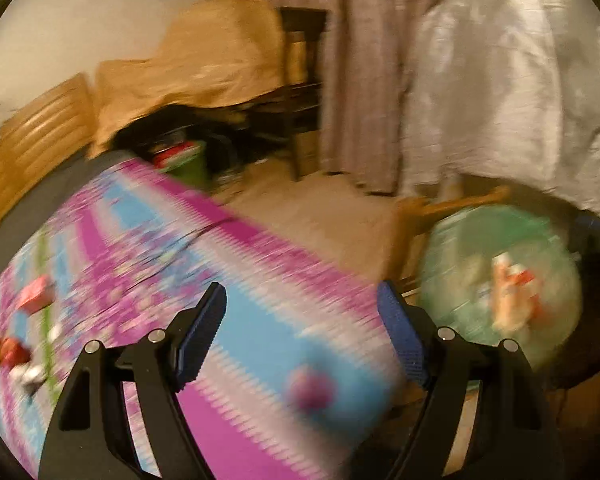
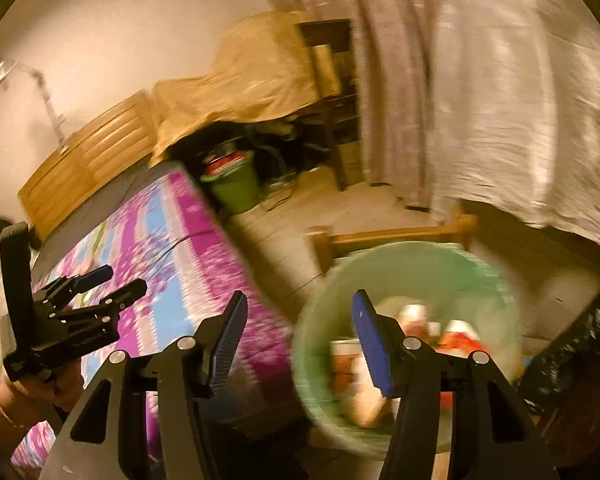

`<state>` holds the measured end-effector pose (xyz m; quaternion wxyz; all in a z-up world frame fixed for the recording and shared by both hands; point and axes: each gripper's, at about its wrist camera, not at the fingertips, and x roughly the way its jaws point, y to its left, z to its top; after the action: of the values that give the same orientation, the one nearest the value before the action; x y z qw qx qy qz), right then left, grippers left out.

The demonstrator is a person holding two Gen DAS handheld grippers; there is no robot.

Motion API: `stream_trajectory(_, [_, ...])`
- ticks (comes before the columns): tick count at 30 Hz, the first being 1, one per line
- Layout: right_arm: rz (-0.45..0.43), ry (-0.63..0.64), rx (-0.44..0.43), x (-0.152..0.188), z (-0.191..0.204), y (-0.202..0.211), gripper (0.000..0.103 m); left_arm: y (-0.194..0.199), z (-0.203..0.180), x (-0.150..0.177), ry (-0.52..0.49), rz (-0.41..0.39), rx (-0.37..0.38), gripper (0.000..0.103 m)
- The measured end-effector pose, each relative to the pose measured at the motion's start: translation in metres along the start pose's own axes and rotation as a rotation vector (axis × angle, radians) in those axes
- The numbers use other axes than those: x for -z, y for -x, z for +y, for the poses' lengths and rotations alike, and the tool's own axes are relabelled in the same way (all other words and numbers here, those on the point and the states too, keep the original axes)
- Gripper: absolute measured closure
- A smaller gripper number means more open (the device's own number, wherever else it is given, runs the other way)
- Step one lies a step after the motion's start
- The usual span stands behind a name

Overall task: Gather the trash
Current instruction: 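Swing both tools back over the trash on the bed, then grasp the knitted ball with the left tool while the right tool grasps the white glove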

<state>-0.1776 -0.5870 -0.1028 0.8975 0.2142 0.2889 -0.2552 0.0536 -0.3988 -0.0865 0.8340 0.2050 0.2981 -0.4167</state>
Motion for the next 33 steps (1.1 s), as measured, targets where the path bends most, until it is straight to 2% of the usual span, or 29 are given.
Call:
stream_trajectory(8, [0.069,0.265,-0.184,0.012,0.149,-0.054,0.039,0.036,0.137,0.095,0.15,0.079,-0.168,0.029])
stream_trajectory(13, [0.104,0.445,-0.313,0.025,0.251,-0.091,0.038,0.062,0.24,0.16,0.305,0.149,-0.218,0.029])
stream_trajectory(18, [0.13,0.675,-0.48,0.045,0.369,-0.137,0.038,0.077,0.33,0.209,0.427,0.187,-0.26,0.029])
stream_trajectory(19, [0.134,0.736,-0.519,0.05,0.397,-0.148,0.038,0.08,0.346,0.214,0.45,0.185,-0.265,0.029])
stream_trajectory(22, [0.149,0.903,-0.597,0.066,0.471,-0.18,0.038,0.085,0.398,0.227,0.492,0.177,-0.216,0.025])
stream_trajectory(24, [0.16,0.993,-0.617,0.077,0.512,-0.201,0.038,0.084,0.414,0.229,0.462,0.177,-0.222,0.025])
stream_trajectory(25, [0.172,1.045,-0.641,0.083,0.534,-0.215,0.038,0.082,0.426,0.229,0.434,0.178,-0.202,0.025])
stream_trajectory(29, [0.163,1.192,-0.638,0.103,0.587,-0.252,0.039,0.071,0.452,0.228,0.368,0.186,-0.167,0.025])
stream_trajectory(33, [0.197,1.247,-0.617,0.117,0.616,-0.289,0.042,0.065,0.462,0.228,0.369,0.165,-0.125,0.024])
